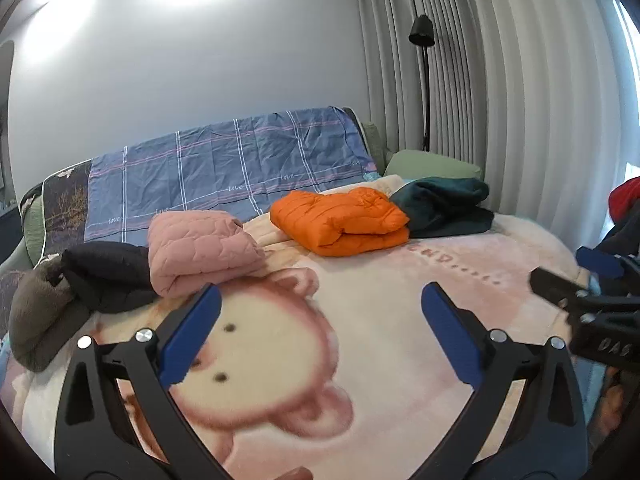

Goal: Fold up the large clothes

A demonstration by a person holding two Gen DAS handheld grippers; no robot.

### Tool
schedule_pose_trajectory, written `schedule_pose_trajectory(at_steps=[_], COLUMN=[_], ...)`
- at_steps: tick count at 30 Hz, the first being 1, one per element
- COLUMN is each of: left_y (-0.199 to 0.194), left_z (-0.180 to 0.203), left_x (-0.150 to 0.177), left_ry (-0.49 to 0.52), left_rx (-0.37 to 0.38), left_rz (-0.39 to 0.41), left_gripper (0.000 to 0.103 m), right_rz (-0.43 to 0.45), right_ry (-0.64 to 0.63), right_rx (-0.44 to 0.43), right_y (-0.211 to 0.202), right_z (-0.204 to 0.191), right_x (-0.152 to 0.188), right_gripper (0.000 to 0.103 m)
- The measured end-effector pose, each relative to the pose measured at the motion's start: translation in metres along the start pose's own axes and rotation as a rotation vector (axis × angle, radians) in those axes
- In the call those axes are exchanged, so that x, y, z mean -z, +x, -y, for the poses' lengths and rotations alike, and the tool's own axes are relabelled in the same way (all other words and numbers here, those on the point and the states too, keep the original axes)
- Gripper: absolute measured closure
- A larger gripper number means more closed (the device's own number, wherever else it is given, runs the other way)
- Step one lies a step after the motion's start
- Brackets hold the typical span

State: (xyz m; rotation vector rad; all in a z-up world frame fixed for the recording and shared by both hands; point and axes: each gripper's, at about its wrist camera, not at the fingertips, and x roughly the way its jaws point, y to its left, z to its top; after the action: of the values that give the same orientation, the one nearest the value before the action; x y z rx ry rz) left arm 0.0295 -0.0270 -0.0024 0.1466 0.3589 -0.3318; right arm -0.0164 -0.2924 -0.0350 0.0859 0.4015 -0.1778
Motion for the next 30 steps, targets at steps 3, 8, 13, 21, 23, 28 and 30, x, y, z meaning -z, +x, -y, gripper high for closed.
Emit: schedule_pose_trajectory(at_steps=[3,8,13,21,23,28,30], left_y=[-0.011,-0.020,-0.024,-0.024,-0.023,-0.020,-0.018], left_z=[0.001,0.001,0.004,0.014,0.014,0.011,0.011], left_x=[0.005,0.013,0.017,0.022,0.023,0.025,0.027], left_ry=[-0.010,-0.031,-0.035,-0.012,-0.013,-0.018,-0.015], left_rx=[-0.010,-0.012,-0.019,-0.015,-0.013,-0.012,-0.017], left_rz=[-0.008,-0.025,-0.033,-0.040,-0.047,-0.065,-0.075], left_gripper=[0.002,0.002,0.002,0.002,0.002,0.002,0.002], right_rz=[-0.004,0.002,0.002,-0.004,-0.004,-0.011,-0.015], right_ry=[-0.014,0.003,0.004,0.001,-0.002,0.001,0.001], right_rx=[0.002,0.012,0.017,0.021,0.025,0.029,0.029], right_y=[-0.007,-0.014,-0.015,-0.013,-0.014,-0.013,-0.012], right_z=[-0.005,-0.003,-0.003,-0.003,-0.002,-0.001,0.000], right_x=[0.005,0.008,0.009,0.011,0.011,0.011,0.011], right_gripper=[0.012,0.012,0.012,0.012,0.012,0.012,0.012])
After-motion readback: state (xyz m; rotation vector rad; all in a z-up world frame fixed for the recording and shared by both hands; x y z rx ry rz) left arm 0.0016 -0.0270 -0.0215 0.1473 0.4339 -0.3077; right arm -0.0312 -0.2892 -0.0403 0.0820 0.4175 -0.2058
